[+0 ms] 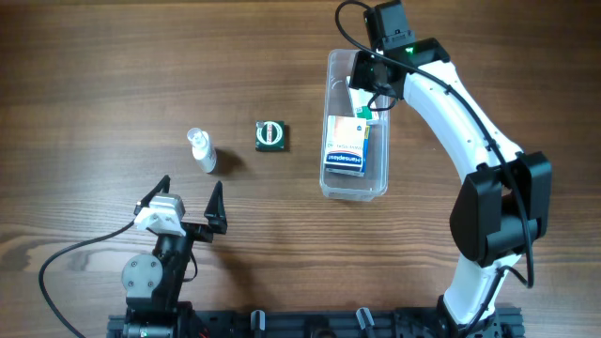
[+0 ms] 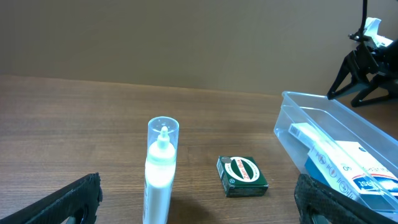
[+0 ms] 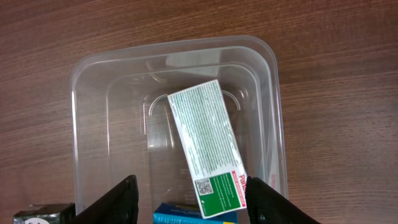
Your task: Pack container
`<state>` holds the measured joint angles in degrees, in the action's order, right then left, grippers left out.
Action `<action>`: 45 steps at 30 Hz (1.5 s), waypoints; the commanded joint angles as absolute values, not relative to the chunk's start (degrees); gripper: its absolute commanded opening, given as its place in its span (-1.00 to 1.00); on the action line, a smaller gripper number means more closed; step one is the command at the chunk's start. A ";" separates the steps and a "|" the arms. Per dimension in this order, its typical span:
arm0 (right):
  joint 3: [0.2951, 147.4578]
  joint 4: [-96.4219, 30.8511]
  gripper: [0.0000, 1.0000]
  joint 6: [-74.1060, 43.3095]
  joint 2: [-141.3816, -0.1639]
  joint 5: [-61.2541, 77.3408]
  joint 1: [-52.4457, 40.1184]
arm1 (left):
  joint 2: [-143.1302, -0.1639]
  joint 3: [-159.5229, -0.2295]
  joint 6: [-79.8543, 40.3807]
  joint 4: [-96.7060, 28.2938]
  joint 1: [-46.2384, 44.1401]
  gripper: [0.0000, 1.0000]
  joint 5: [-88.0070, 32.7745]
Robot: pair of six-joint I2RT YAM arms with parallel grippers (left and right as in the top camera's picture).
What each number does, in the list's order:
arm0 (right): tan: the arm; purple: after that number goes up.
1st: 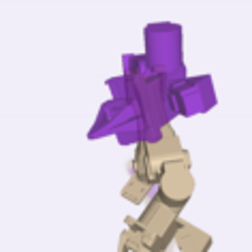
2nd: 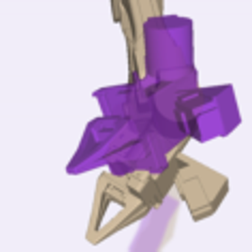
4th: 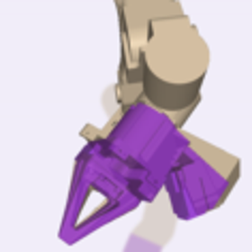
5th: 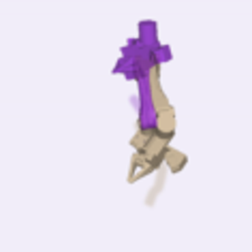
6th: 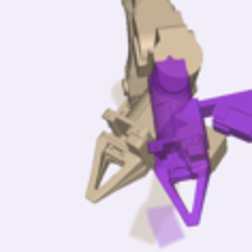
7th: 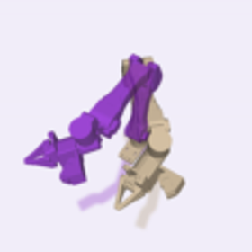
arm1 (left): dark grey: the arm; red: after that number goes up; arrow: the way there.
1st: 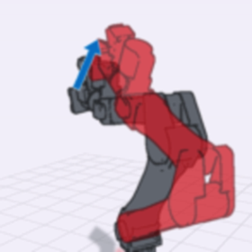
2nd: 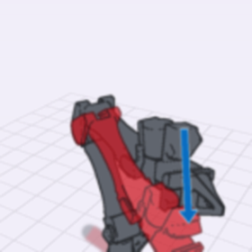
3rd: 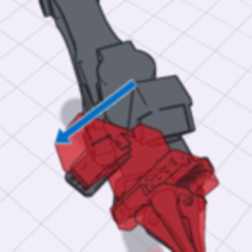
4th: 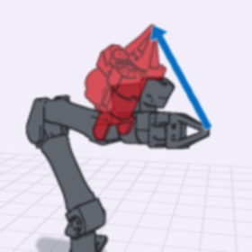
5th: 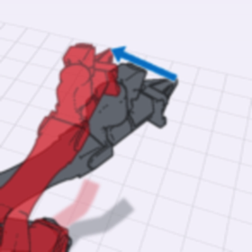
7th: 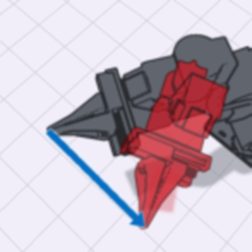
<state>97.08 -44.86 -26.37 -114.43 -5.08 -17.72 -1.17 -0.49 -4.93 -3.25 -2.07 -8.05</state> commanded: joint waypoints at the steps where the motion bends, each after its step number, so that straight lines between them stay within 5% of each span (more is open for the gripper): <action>1: 96.62 -44.56 0.13 -25.04 -114.98 -6.44 -18.15 | -1.04 -0.34 -3.81 -3.55 -1.48 1.00 -8.51; 10: 96.77 -44.84 0.40 -25.06 -109.80 -4.45 -18.13 | -1.04 -0.34 -3.84 -3.55 -1.48 0.99 -8.51; 13: 96.82 -44.82 0.99 -25.02 -104.77 -4.84 -17.47 | -1.04 -0.34 -3.84 -3.55 -1.48 1.00 -8.51; 20: 96.79 -49.12 0.99 -30.30 -95.18 -12.21 -6.83 | -1.04 -0.34 -3.84 -3.55 -1.48 1.00 -8.54; 31: 96.66 -58.70 0.99 -42.26 -103.74 -7.62 13.69 | -1.04 -0.34 -3.84 -3.55 -1.48 1.00 -8.51; 45: 96.66 -57.67 1.00 -45.04 -109.65 -5.06 16.80 | -1.04 -0.34 -3.81 -3.53 -1.48 1.00 -8.51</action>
<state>96.86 -57.87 -43.94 -109.01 -5.96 16.93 -1.17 -0.49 -4.93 -3.25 -2.07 -8.03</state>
